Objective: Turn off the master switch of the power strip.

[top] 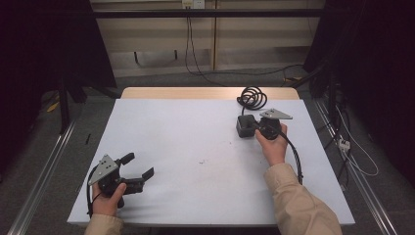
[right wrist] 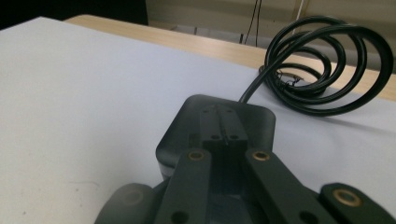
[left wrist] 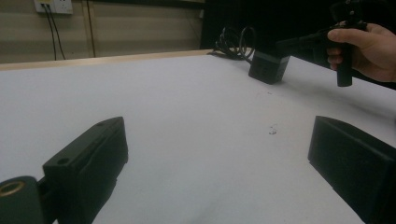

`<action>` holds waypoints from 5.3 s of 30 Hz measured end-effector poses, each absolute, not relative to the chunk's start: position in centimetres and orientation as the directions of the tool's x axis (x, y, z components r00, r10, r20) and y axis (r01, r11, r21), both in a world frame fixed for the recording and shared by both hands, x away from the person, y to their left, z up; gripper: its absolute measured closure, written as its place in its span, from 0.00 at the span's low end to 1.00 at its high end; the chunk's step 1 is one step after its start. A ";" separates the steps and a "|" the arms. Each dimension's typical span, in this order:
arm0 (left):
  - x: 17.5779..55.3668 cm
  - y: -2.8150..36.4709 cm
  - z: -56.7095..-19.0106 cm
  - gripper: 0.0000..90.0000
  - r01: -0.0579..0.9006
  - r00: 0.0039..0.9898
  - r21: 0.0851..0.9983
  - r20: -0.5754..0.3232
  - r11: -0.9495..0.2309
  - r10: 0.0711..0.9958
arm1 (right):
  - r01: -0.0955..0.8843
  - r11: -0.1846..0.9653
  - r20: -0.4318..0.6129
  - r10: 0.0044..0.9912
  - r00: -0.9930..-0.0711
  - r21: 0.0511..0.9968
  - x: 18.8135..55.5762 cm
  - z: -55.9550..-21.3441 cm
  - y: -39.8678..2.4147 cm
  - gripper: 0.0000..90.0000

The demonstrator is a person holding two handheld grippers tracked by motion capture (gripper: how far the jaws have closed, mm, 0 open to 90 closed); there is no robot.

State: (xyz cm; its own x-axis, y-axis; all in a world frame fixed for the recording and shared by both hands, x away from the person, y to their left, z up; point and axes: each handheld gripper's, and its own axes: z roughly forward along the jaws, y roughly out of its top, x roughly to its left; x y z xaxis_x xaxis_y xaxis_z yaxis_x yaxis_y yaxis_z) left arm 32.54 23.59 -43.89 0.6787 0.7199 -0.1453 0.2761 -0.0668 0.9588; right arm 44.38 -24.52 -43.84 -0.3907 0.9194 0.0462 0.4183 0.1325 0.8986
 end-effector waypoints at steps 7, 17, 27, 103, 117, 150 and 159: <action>32.5 23.6 -43.9 0.05 0.275 0.679 0.959 -0.142 -0.070 0.720 | 0.410 0.123 0.050 0.921 -0.387 0.904 44.3 -44.0 -24.5 1.00; 32.5 23.6 -43.9 0.05 0.276 0.678 0.959 -0.142 -0.070 0.721 | 0.407 0.108 0.062 0.922 -0.383 0.907 44.2 -44.1 -24.6 1.00; 32.6 23.7 -43.8 0.05 0.273 0.679 0.960 -0.143 -0.068 0.720 | 0.410 0.120 0.053 0.921 -0.386 0.904 44.2 -43.9 -24.5 1.00; 32.6 23.5 -43.9 0.05 0.275 0.676 0.959 -0.146 -0.063 0.723 | 0.424 0.080 0.137 0.878 -0.458 0.902 38.0 -43.1 -25.5 0.20; 32.6 23.4 -44.0 0.05 0.277 0.678 0.958 -0.145 -0.067 0.721 | 0.428 0.097 0.137 0.865 -0.483 0.899 35.2 -43.8 -26.1 0.17; 32.7 23.2 -44.1 0.05 0.284 0.680 0.955 -0.143 -0.079 0.719 | 0.412 0.137 0.108 0.848 -0.519 0.901 29.5 -44.8 -28.0 0.16; 32.8 23.1 -44.1 0.05 0.288 0.678 0.954 -0.143 -0.082 0.721 | 0.427 0.148 0.106 0.851 -0.515 0.892 28.8 -45.3 -28.4 0.14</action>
